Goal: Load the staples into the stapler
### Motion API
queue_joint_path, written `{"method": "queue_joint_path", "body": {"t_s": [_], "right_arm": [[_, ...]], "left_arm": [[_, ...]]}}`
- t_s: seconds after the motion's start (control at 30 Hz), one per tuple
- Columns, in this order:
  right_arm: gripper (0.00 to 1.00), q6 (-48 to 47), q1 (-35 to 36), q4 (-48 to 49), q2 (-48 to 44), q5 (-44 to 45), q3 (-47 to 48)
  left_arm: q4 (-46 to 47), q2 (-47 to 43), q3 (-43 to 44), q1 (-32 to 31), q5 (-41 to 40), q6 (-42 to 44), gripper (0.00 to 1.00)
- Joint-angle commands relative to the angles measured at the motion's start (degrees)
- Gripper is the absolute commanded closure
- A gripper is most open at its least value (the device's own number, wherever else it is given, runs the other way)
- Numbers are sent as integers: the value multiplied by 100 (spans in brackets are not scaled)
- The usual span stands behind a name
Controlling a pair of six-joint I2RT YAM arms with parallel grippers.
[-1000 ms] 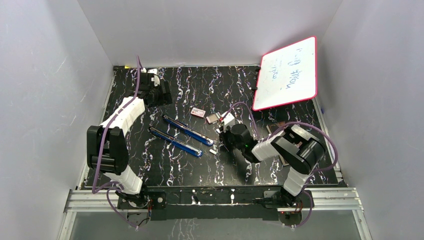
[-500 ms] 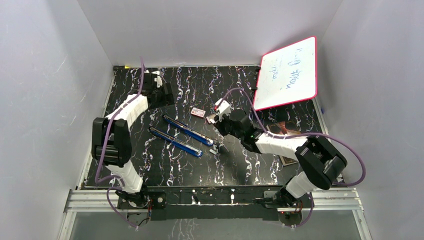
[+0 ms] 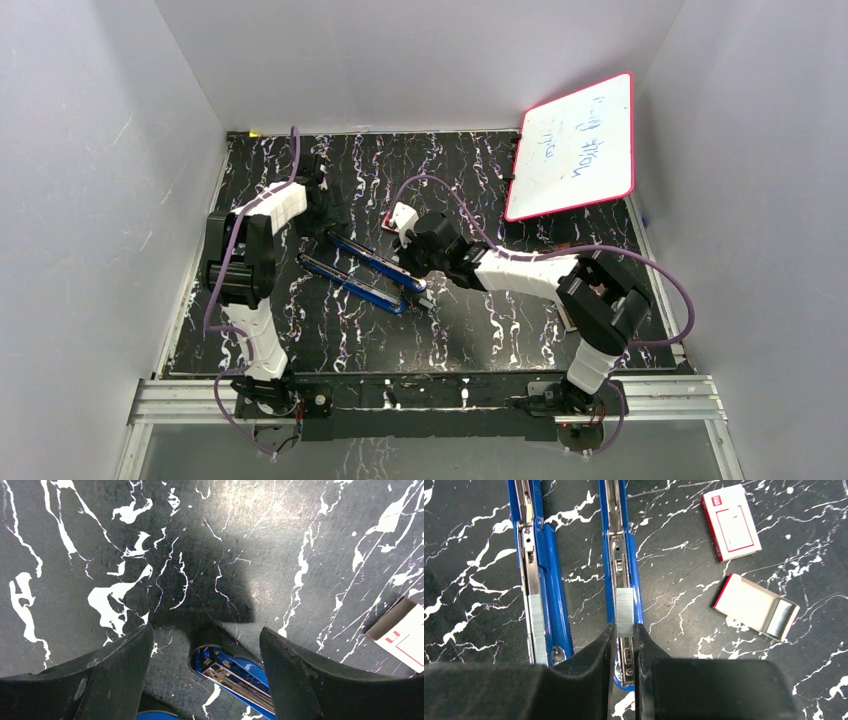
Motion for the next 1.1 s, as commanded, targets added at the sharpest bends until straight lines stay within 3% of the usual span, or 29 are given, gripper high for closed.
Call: {"method": "queue_joint_path", "body": {"t_s": [0.0,0.2,1.07], "right_arm": [[100,33,69,-110,34,-58,339],[100,95,64,-371,91,-85,483],[100,429,257,-644,473,460,785]], "left_arm": [[-293,37,202,-14,161,1,25],[-276,74,203,-16,349,73,30],[-311,150,255,-17,592,206,29]]}}
